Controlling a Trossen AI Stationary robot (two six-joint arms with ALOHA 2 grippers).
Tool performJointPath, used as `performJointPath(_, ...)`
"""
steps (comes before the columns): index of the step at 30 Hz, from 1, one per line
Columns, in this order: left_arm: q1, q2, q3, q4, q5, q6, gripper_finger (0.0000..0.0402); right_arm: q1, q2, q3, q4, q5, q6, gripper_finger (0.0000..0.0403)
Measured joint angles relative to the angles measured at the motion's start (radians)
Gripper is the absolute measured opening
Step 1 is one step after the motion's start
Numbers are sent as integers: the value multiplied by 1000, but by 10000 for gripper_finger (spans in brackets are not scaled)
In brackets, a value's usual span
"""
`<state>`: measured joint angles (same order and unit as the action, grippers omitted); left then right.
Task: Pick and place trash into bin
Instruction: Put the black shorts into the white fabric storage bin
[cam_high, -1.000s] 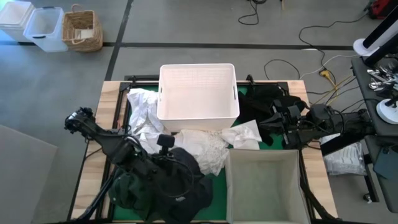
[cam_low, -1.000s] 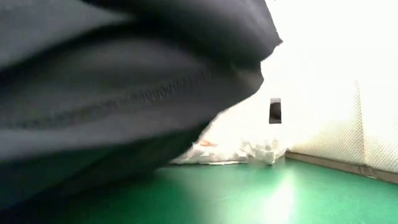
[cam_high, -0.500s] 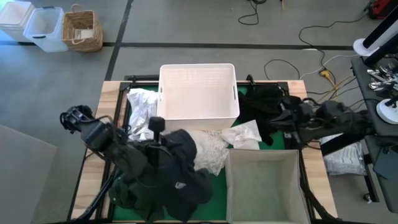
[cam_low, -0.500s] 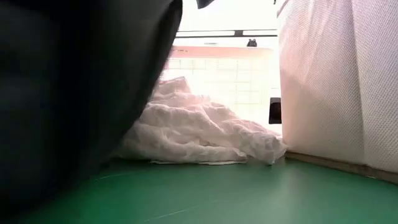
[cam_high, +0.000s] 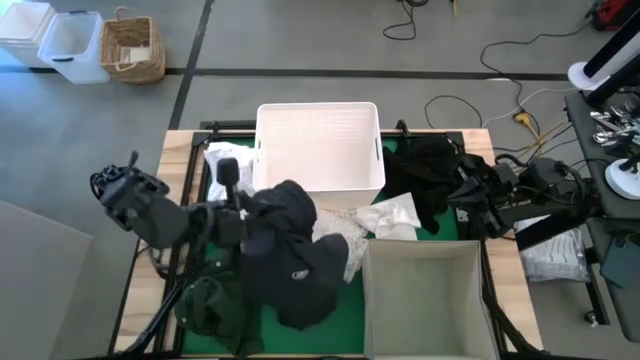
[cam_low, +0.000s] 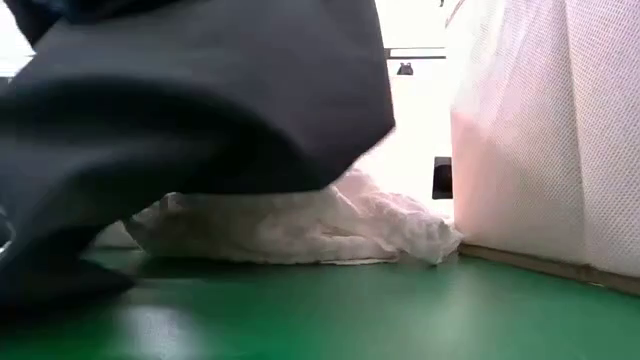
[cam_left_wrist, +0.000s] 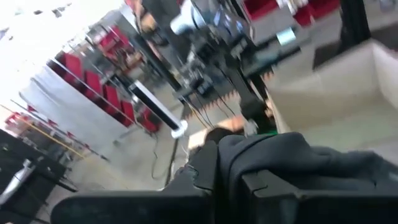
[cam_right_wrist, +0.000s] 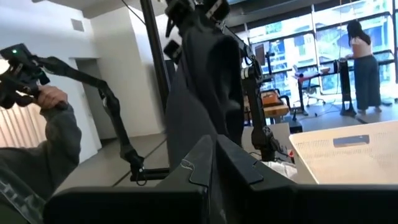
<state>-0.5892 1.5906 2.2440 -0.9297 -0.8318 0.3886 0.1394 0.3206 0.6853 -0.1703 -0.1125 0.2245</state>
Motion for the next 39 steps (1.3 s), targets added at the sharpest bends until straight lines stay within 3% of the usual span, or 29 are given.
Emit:
performJointPath(11,0,0,113,120,1,101,0,0,0,0,1,0,3,13)
performJointPath(30,7,-5,112,532,4,284,0,0,-4,46,4,1,25,13)
performJointPath(39,15,33,111,761,138,347,0,0,-18,93,28,-5,53,13)
